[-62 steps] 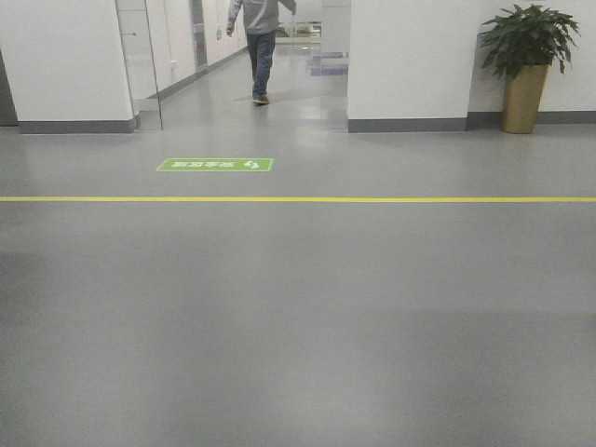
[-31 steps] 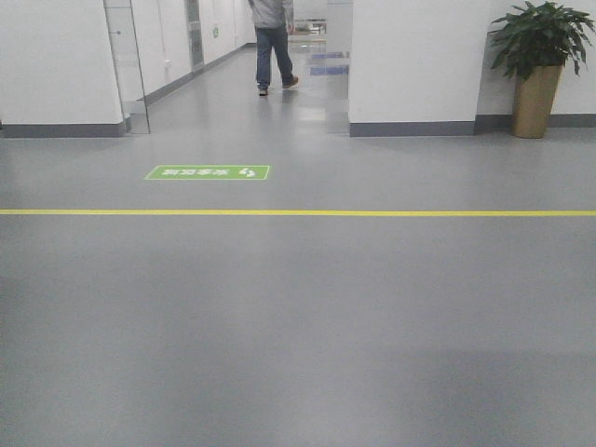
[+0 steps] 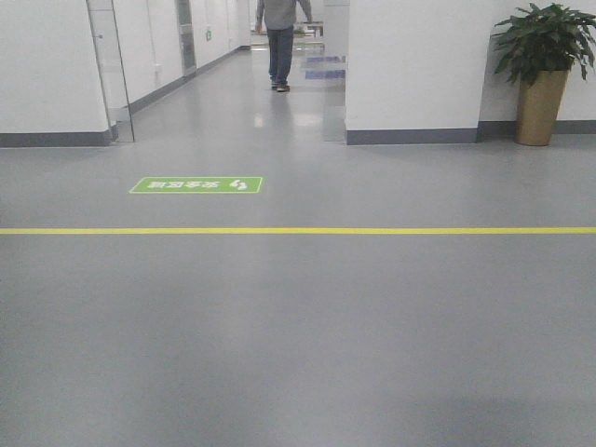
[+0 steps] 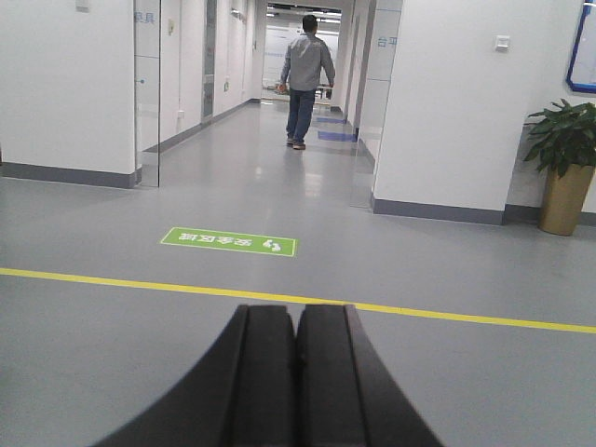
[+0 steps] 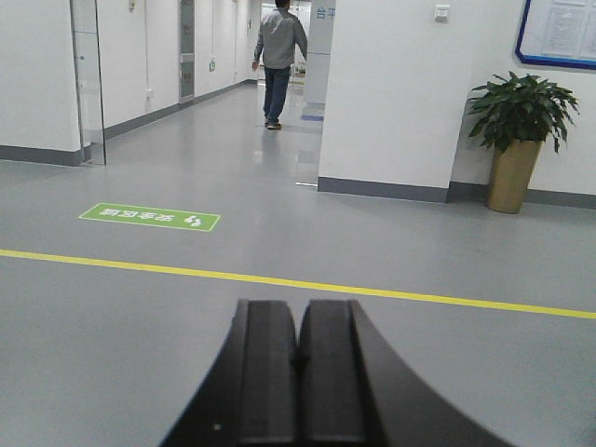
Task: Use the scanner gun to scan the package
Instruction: 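Drive forward through the corridor toward the work area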
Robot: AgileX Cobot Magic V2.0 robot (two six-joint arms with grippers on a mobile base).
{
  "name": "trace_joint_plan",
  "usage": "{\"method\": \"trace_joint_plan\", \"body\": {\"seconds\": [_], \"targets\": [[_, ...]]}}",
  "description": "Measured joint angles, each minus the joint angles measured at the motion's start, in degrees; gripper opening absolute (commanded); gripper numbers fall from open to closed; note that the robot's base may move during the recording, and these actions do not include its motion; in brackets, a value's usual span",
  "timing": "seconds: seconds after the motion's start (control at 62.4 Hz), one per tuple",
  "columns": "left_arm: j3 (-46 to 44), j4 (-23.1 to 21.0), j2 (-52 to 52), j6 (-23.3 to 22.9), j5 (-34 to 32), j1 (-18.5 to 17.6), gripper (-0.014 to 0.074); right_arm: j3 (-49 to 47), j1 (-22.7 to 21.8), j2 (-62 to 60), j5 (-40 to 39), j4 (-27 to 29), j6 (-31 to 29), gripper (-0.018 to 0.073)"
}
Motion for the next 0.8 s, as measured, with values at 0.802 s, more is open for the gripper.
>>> {"method": "trace_joint_plan", "body": {"seconds": [0.802], "targets": [[0.0, 0.0, 0.0, 0.0, 0.0, 0.0, -0.0111, 0.0, 0.0, 0.0, 0.0, 0.0, 0.0, -0.0168]]}}
